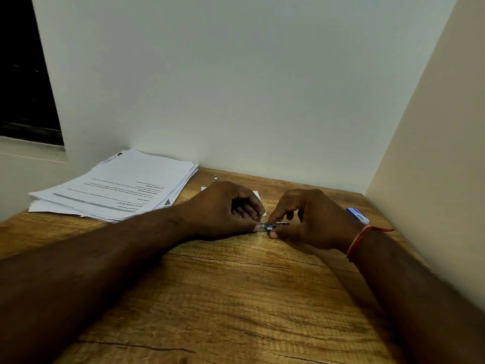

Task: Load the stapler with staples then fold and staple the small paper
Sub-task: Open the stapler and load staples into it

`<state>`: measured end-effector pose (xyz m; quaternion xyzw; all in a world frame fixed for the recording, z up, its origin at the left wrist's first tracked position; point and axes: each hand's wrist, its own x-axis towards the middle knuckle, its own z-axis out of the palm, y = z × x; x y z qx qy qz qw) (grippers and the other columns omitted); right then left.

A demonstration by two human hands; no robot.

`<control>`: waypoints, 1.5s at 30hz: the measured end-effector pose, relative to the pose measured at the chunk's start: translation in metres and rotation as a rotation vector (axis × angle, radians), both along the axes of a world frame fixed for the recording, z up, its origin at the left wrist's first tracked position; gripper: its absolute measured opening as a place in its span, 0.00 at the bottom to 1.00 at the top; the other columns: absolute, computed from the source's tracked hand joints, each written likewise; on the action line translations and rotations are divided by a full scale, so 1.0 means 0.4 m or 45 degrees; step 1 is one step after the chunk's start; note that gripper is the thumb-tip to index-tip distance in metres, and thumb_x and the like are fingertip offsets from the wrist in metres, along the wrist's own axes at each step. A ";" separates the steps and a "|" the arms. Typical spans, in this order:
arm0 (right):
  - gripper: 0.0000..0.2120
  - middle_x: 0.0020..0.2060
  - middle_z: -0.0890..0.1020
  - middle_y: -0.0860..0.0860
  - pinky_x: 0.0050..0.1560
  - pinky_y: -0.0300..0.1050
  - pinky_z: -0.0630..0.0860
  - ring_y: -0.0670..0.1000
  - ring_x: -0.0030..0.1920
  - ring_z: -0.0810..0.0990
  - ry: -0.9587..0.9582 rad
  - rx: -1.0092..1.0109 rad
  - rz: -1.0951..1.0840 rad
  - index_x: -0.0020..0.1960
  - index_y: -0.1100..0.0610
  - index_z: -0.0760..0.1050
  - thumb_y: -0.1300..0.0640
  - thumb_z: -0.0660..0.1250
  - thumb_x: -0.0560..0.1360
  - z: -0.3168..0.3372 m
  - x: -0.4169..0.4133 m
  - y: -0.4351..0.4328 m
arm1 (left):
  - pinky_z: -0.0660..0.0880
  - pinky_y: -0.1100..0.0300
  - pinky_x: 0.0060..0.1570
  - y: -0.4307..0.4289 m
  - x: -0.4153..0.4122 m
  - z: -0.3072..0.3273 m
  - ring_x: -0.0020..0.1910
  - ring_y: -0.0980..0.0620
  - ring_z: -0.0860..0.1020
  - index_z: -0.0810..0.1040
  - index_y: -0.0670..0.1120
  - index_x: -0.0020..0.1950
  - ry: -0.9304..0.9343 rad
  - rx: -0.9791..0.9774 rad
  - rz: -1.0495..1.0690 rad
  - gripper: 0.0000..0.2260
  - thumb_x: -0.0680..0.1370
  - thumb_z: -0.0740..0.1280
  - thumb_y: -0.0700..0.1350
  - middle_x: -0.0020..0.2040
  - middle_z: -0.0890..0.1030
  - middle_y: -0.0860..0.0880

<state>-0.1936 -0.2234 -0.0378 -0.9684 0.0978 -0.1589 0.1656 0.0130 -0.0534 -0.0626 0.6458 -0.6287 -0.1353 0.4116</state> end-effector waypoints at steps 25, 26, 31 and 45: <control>0.05 0.50 0.82 0.41 0.50 0.52 0.82 0.43 0.50 0.79 0.032 -0.382 0.042 0.55 0.42 0.88 0.44 0.74 0.82 0.009 0.013 0.023 | 0.88 0.58 0.54 -0.002 0.009 -0.008 0.49 0.53 0.90 0.91 0.50 0.57 0.038 -0.031 -0.005 0.13 0.75 0.85 0.42 0.49 0.91 0.52; 0.06 0.50 0.82 0.41 0.49 0.52 0.82 0.43 0.49 0.79 0.015 -0.388 0.045 0.55 0.42 0.88 0.45 0.74 0.82 0.007 0.014 0.023 | 0.88 0.58 0.54 -0.001 0.010 -0.007 0.49 0.53 0.90 0.91 0.50 0.57 0.039 -0.028 -0.001 0.13 0.75 0.85 0.42 0.49 0.91 0.52; 0.08 0.50 0.83 0.41 0.50 0.51 0.81 0.44 0.50 0.79 -0.018 -0.421 0.040 0.58 0.43 0.88 0.45 0.73 0.82 -0.001 0.025 0.019 | 0.88 0.58 0.55 -0.002 0.013 -0.006 0.49 0.53 0.90 0.91 0.49 0.58 0.052 -0.022 0.015 0.13 0.75 0.85 0.41 0.49 0.91 0.51; 0.02 0.47 0.82 0.41 0.49 0.48 0.79 0.44 0.48 0.79 -0.046 -0.351 0.040 0.52 0.44 0.88 0.48 0.76 0.80 -0.021 0.035 0.008 | 0.86 0.64 0.51 -0.001 0.013 -0.005 0.48 0.55 0.90 0.90 0.48 0.58 0.031 -0.021 0.029 0.13 0.75 0.85 0.42 0.49 0.91 0.52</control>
